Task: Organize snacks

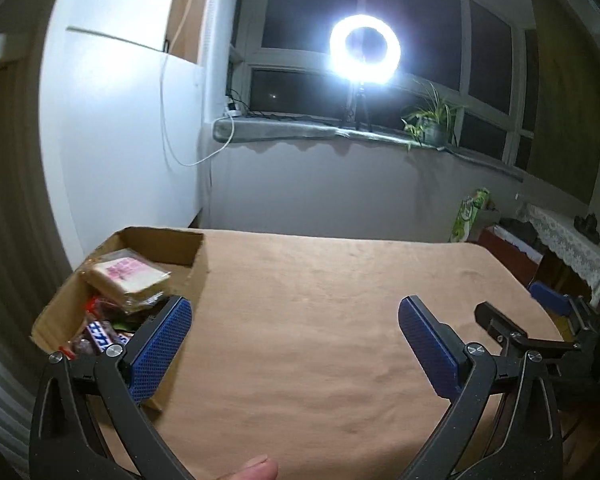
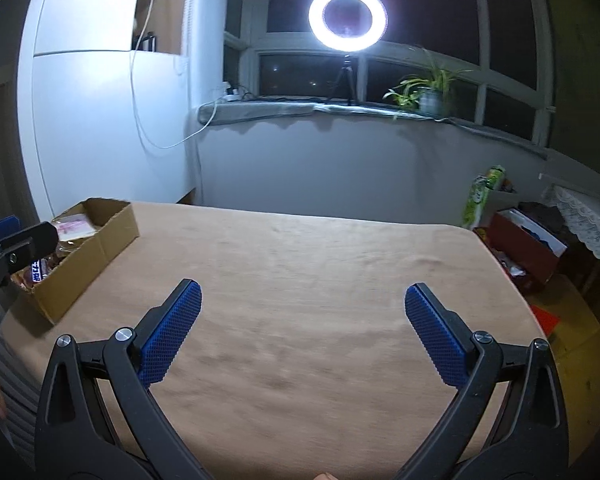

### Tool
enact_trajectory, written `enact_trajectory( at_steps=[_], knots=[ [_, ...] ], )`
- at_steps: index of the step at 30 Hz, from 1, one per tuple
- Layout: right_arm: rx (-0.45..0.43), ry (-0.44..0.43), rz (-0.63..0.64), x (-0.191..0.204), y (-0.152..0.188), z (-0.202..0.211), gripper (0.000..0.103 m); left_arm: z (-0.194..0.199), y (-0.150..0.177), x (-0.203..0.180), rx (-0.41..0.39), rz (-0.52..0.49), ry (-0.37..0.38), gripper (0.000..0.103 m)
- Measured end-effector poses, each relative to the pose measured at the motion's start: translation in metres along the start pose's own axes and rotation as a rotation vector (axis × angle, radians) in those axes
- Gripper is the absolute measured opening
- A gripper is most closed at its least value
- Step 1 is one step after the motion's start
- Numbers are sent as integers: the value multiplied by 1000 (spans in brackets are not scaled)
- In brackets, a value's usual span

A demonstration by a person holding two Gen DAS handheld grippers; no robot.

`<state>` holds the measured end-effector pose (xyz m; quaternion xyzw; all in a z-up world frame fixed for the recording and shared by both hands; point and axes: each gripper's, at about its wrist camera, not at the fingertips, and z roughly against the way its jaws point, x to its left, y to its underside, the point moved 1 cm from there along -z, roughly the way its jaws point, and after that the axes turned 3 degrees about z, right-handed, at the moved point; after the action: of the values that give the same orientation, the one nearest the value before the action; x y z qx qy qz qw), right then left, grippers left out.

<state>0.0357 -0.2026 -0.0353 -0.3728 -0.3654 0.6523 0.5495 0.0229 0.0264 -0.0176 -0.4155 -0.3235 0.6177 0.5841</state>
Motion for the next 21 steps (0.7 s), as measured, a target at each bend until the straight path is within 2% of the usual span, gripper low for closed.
enact_trajectory(
  at_steps=[8,21],
  knots=[
    [-16,12,-12,-11,-4,9,103,-1,2,-35,25,-60,-7,103],
    [-32,14,1,-4,-11,14,103,5,1,-27,57,-3,-19,103]
  ],
)
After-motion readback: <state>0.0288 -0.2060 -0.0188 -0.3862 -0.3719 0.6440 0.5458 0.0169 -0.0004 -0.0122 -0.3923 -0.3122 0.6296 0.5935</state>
